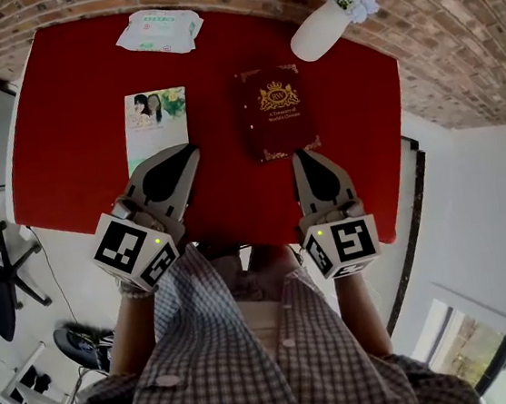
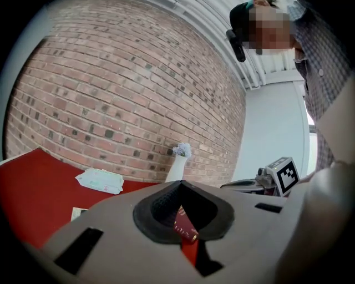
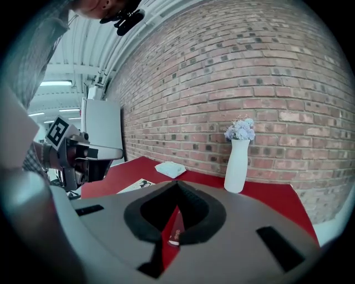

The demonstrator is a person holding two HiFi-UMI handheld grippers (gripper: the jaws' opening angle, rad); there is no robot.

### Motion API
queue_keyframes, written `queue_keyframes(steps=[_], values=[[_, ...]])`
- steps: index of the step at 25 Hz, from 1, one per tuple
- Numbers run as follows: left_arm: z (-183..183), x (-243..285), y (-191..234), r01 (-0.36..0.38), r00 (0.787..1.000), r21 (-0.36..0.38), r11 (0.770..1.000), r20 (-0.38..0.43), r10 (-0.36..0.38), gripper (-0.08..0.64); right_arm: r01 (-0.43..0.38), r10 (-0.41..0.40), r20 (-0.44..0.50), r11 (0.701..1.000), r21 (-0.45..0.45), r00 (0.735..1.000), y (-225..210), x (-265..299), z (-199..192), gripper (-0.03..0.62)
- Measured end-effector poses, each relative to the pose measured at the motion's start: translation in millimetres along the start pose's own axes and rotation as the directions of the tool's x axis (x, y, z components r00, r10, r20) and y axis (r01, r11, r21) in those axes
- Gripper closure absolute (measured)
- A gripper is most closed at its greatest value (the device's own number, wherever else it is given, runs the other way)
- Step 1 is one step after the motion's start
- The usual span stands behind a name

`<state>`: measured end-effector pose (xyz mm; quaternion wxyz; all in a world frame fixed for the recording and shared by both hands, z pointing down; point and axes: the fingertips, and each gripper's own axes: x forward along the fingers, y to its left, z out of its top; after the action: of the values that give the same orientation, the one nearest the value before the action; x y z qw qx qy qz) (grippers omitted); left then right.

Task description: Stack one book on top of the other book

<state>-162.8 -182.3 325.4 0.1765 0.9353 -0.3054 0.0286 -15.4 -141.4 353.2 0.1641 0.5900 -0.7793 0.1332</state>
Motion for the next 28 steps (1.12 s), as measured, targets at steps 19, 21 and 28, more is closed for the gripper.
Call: queue_keyframes(steps=[19,21,28], values=[[-76.8,78.4,-25.9,-0.043,0.978,-0.113,0.993,-0.206,0.019,0.551,0.009,0.003,-0.157,0.997,0.073,0.988,-89.0,16.2,-59.4,0.558],[-87.0,84.3,-27.7,-0.053,0.973,-0.12,0.991,-0.231,0.024,0.543,-0.009,0.022,-0.179,0.997,0.074,0.984,-94.2,18.7,-67.1,0.504],[-117.9,101.1,-32.2,-0.084,0.954,-0.163,0.983,-0.299,0.032,0.474,-0.059,0.081,-0.194,0.992,0.114,0.978,-111.3,32.0,-94.0,0.437]])
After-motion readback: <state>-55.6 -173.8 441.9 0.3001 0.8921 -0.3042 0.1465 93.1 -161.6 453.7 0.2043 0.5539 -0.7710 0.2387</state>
